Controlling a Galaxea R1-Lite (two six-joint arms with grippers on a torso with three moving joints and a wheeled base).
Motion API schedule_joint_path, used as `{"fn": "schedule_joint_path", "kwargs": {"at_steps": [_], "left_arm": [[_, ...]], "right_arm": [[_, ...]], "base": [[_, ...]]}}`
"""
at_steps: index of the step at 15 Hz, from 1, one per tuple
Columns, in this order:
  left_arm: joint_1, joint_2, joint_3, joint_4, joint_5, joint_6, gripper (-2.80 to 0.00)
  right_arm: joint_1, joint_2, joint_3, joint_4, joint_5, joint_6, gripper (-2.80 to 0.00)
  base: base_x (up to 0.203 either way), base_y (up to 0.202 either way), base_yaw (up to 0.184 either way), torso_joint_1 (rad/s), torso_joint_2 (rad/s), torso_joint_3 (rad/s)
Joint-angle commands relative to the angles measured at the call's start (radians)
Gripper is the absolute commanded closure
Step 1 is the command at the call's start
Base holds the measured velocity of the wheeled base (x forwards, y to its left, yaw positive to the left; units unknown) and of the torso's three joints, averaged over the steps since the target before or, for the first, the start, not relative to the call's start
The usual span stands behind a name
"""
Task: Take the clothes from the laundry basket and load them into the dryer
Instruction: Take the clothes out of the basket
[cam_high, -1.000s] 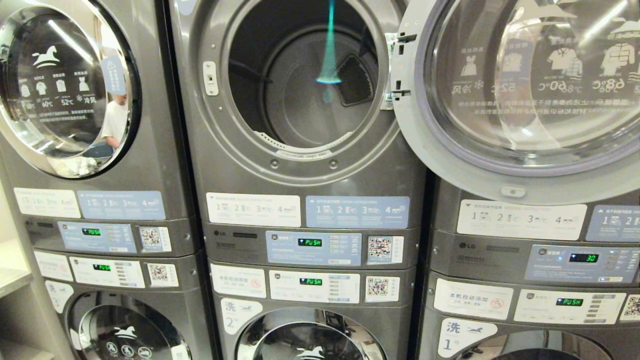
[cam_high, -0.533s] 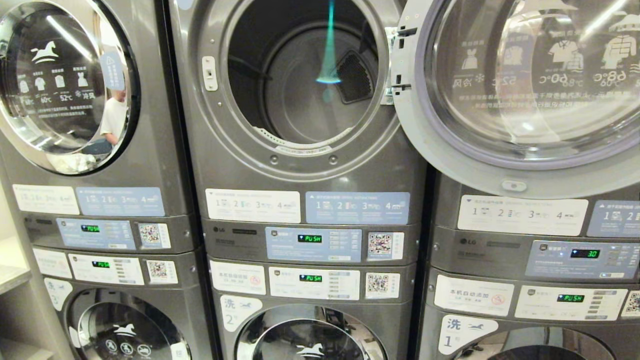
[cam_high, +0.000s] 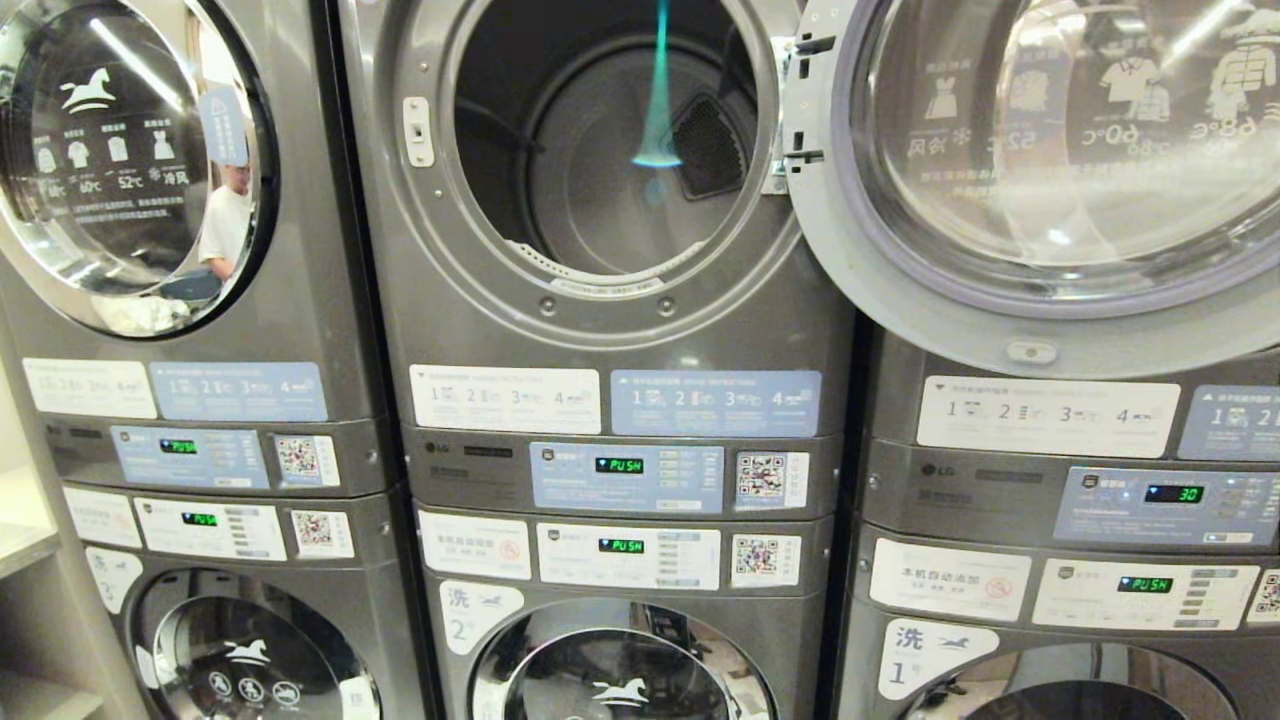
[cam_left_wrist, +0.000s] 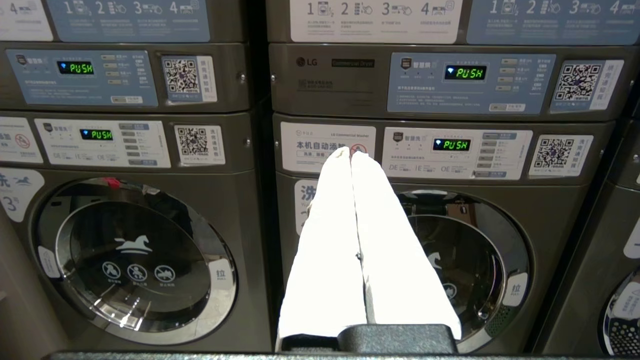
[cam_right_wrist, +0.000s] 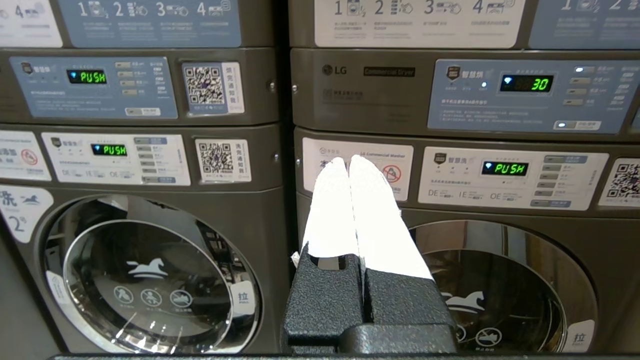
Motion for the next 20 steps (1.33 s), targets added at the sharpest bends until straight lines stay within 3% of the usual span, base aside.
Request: {"fn": "schedule_joint_path", "kwargs": {"at_steps": [1,20], "left_arm": [[0.000,0.000,0.000,0.001,0.000,0.000,0.00],[0.000,0.000,0.000,0.001,0.000,0.000,0.00]], "right_arm": [[0.000,0.000,0.000,0.000,0.002,0.000,0.00],[0.000,0.000,0.000,0.000,0.000,0.000,0.00]], "base": [[0.000,0.000,0.000,-0.131,0.31,0.168],[0.000,0.000,0.000,-0.144,0.32,0.180]]}}
